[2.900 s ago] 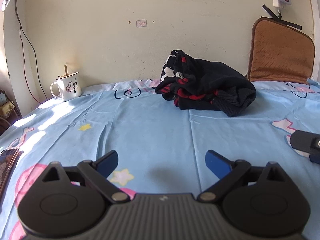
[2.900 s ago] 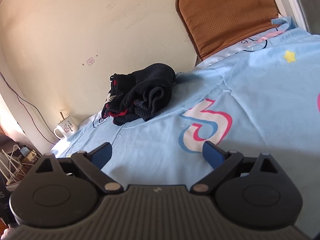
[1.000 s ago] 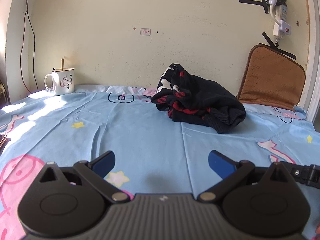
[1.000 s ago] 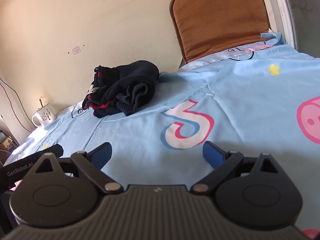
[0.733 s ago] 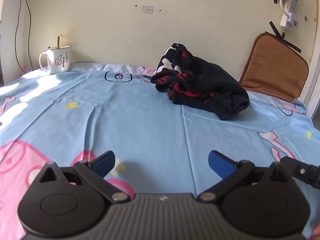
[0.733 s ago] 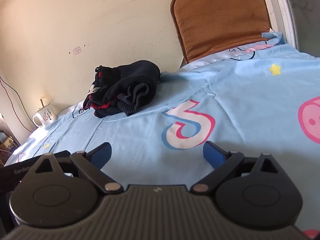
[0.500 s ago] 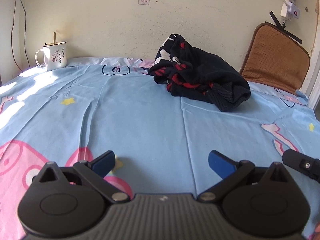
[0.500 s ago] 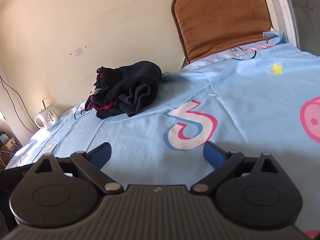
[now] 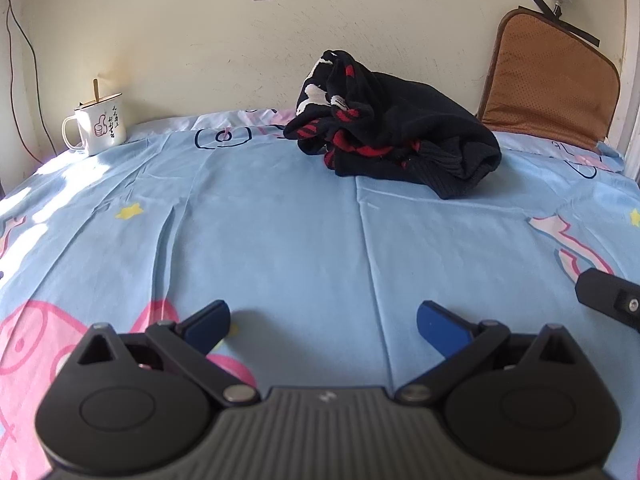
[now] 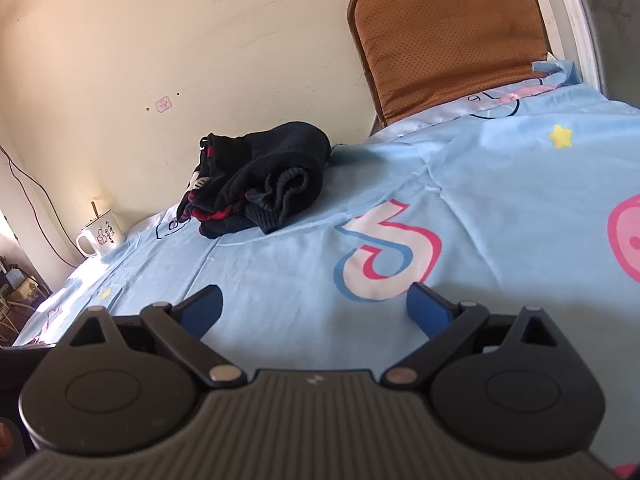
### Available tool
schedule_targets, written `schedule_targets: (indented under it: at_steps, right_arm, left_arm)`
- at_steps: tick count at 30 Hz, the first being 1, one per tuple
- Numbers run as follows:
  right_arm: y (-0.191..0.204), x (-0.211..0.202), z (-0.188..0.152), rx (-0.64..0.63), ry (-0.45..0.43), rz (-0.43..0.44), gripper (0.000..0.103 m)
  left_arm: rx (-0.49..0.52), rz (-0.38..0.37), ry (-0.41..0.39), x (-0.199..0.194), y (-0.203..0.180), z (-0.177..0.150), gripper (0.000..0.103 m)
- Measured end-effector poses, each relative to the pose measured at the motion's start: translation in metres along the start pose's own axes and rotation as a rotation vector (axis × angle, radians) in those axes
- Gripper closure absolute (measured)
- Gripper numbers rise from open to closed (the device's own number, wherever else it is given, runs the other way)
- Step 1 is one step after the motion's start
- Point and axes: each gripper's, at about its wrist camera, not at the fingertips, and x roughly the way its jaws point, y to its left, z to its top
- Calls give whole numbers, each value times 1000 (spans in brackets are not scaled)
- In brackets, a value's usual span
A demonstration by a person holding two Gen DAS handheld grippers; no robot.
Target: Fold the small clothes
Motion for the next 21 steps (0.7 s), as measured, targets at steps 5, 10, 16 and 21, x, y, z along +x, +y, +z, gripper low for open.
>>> schedule_targets:
  at_steps: [5, 10, 16, 21]
  right_arm:
    - [-1, 0, 0, 5, 0, 8, 3]
    - [-1, 0, 0, 5, 0, 9, 2]
    - [-1, 0, 0, 9, -1, 17, 2]
    - [-2, -1, 1, 8, 1, 26, 2]
  left_arm:
    - [15, 7, 6, 1, -2, 0, 0]
    - [19, 6, 14, 2, -2, 1, 0]
    - [-54, 22, 6, -5, 9, 0, 0]
    - [-64, 83, -9, -16, 13, -4, 0]
